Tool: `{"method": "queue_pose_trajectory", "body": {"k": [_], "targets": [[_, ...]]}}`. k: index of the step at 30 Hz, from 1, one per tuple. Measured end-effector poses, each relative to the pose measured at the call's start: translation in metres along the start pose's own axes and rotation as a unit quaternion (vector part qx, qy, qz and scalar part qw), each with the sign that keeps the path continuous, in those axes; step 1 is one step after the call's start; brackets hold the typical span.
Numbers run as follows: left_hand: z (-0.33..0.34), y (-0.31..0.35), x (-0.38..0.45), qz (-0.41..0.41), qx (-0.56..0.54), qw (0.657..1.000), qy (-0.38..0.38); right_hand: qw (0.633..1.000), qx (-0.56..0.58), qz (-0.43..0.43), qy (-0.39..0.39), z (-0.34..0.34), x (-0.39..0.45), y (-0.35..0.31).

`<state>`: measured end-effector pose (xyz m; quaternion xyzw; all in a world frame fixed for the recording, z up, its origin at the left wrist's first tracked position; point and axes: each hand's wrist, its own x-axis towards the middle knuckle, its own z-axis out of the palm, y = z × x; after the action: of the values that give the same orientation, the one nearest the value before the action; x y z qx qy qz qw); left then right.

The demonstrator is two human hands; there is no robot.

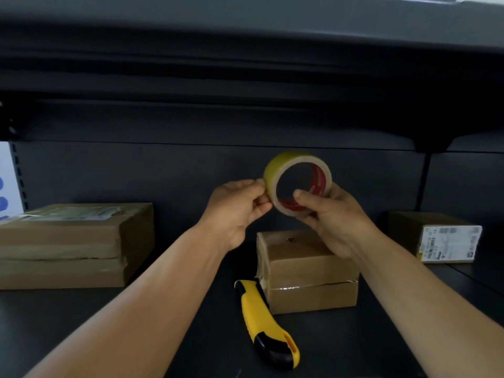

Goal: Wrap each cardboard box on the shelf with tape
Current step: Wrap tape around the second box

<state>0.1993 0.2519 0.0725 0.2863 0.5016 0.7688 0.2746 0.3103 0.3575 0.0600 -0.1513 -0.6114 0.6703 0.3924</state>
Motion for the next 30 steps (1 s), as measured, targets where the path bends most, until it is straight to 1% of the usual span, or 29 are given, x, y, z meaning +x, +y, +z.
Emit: {"method": "queue_pose_trajectory", "body": {"k": [3,7,9,11,15,18,21,22,23,25,27,30], "targets": [[0.003,-0.005,-0.003,-0.009,0.012,1.000,-0.007,0.999,0.015,0.009,0.041,-0.001,0.003,0.003],[0.008,-0.013,-0.006,-0.014,0.035,0.999,-0.001,0.999,0.045,0.024,0.001,-0.001,0.001,0.003],[0.008,-0.015,-0.006,-0.008,0.085,0.996,0.015,1.000,0.028,0.010,-0.003,-0.001,0.002,0.004],[0.005,-0.016,-0.005,0.000,0.130,0.991,0.028,0.999,-0.020,-0.023,0.015,-0.004,0.002,-0.001],[-0.008,-0.016,-0.004,0.007,0.149,0.987,0.053,0.980,-0.160,-0.099,0.071,-0.019,0.005,-0.009],[-0.011,-0.018,-0.006,0.002,0.174,0.984,0.048,0.968,-0.206,-0.108,0.092,-0.029,0.006,-0.010],[-0.019,-0.018,-0.003,0.012,0.193,0.979,0.070,0.939,-0.295,-0.137,0.112,-0.042,0.006,-0.016],[-0.022,-0.018,-0.002,0.015,0.200,0.977,0.073,0.935,-0.305,-0.134,0.122,-0.047,0.007,-0.019],[-0.023,-0.020,-0.002,0.013,0.209,0.975,0.069,0.940,-0.292,-0.123,0.127,-0.051,0.007,-0.021],[-0.022,-0.026,-0.005,0.002,0.224,0.973,0.055,0.960,-0.223,-0.101,0.132,-0.054,0.009,-0.020],[-0.019,-0.032,-0.006,-0.004,0.230,0.972,0.047,0.973,-0.173,-0.088,0.124,-0.053,0.008,-0.019],[-0.022,-0.034,-0.005,-0.017,0.227,0.972,0.054,0.975,-0.185,-0.084,0.095,-0.053,0.007,-0.019]]}}
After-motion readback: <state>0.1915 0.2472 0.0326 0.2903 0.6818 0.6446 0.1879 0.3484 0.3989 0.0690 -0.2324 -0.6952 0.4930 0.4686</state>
